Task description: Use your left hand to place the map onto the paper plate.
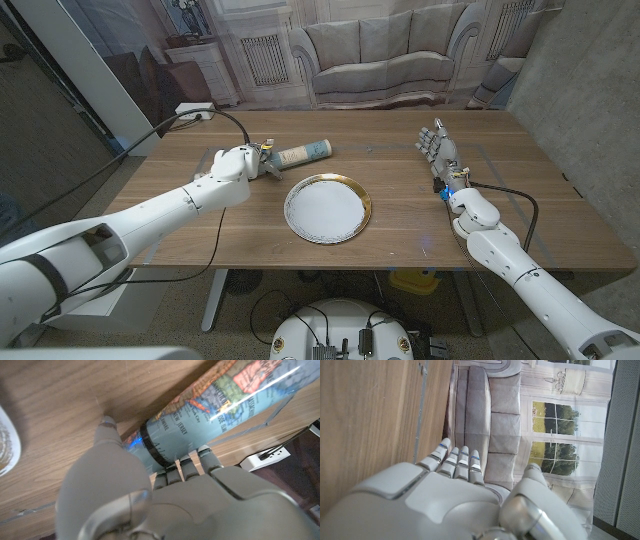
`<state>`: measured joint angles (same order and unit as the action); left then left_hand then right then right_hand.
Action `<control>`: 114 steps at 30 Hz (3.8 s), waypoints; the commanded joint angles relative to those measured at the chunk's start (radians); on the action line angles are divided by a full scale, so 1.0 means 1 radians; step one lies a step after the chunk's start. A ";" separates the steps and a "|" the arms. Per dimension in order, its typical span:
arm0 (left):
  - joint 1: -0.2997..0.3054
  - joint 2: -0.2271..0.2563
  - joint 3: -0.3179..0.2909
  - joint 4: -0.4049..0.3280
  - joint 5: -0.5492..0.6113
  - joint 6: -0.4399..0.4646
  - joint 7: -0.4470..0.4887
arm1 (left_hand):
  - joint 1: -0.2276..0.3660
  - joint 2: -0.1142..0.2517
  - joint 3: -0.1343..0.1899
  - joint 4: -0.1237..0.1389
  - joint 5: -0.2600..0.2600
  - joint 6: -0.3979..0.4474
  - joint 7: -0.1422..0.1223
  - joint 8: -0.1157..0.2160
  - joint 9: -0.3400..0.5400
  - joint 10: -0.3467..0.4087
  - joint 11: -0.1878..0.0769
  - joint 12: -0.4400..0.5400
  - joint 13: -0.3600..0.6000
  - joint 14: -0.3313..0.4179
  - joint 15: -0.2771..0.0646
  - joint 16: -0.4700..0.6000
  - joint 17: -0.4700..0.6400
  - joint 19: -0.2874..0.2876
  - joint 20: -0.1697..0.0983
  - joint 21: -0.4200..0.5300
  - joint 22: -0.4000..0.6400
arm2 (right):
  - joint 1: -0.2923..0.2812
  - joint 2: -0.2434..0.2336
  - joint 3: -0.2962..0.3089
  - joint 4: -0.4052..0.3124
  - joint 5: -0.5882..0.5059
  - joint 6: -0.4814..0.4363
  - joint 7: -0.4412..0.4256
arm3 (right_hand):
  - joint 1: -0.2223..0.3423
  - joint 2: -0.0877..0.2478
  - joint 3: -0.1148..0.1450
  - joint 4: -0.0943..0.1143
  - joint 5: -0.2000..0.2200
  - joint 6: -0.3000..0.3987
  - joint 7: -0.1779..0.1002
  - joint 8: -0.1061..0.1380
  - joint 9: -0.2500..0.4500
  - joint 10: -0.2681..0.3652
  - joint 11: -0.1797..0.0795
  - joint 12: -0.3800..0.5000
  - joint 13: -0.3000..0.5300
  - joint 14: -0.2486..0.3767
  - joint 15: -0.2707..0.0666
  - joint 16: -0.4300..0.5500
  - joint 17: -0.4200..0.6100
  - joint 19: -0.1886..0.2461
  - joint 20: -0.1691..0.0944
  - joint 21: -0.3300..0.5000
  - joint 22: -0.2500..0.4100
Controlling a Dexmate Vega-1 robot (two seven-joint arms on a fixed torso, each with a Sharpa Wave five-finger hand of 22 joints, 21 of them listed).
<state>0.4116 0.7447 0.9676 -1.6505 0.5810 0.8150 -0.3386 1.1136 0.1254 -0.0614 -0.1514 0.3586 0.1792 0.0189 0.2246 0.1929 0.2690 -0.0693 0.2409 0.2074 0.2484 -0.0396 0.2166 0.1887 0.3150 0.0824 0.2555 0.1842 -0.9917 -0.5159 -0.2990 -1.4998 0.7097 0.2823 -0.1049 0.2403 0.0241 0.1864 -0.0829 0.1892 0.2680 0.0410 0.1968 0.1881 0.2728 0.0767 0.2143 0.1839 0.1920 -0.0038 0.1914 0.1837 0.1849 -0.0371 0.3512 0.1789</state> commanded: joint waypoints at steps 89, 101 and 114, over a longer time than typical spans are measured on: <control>0.032 0.097 -0.060 -0.153 -0.027 0.030 0.096 | 0.216 0.044 0.139 0.035 -0.140 0.300 -0.016 0.062 0.018 0.275 0.001 0.053 0.043 0.299 -0.055 0.056 0.042 0.337 -0.084 0.105 0.002 | -0.024 0.000 0.008 -0.034 -0.003 0.019 -0.012 | 0.006 0.008 -0.003 -0.011 -0.001 0.010 0.005 0.000 0.003 0.006 -0.001 0.000 0.004 0.010 0.001 0.001 0.001 0.031 -0.029 -0.023 0.006; 0.065 0.103 -0.100 -0.156 -0.021 -0.058 0.131 | 0.214 0.042 0.145 0.041 -0.144 0.327 -0.025 0.067 0.018 0.295 -0.003 0.056 0.046 0.314 -0.062 0.057 0.045 0.348 -0.096 0.109 0.003 | -0.033 0.002 0.013 -0.035 -0.003 0.029 -0.016 | 0.007 0.008 -0.004 -0.012 -0.001 0.011 0.005 0.000 0.003 0.006 0.001 0.000 0.004 0.009 0.001 0.000 0.001 0.034 -0.030 -0.026 0.006; 0.076 0.094 -0.114 -0.137 0.029 -0.154 0.150 | 0.206 0.036 0.145 0.047 -0.149 0.342 -0.034 0.068 0.018 0.303 -0.015 0.055 0.049 0.316 -0.070 0.054 0.046 0.341 -0.102 0.107 0.003 | -0.039 0.006 0.018 -0.032 0.000 0.041 -0.015 | 0.009 0.010 -0.004 -0.013 -0.001 0.013 0.005 0.001 0.004 0.007 -0.001 0.000 0.004 0.010 0.000 0.000 0.001 0.037 -0.032 -0.029 0.006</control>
<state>0.4717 0.8432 0.8726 -1.7993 0.5773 0.7403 -0.2113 1.3224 0.1614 0.0829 -0.1056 0.2137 0.5122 -0.0146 0.2901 0.2068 0.5639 -0.0820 0.2933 0.2537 0.5567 -0.0553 0.2666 0.2314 0.6549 -0.0166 0.3598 0.1841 -1.0250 -0.5139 -0.2854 -1.5333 0.7056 0.3142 -0.1193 0.2442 0.0280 0.1795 -0.0898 0.1892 0.2753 0.0483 0.1967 0.1881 0.2728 0.0767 0.2144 0.1839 0.1956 -0.0002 0.1914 0.1824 0.2117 -0.0353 0.3251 0.1840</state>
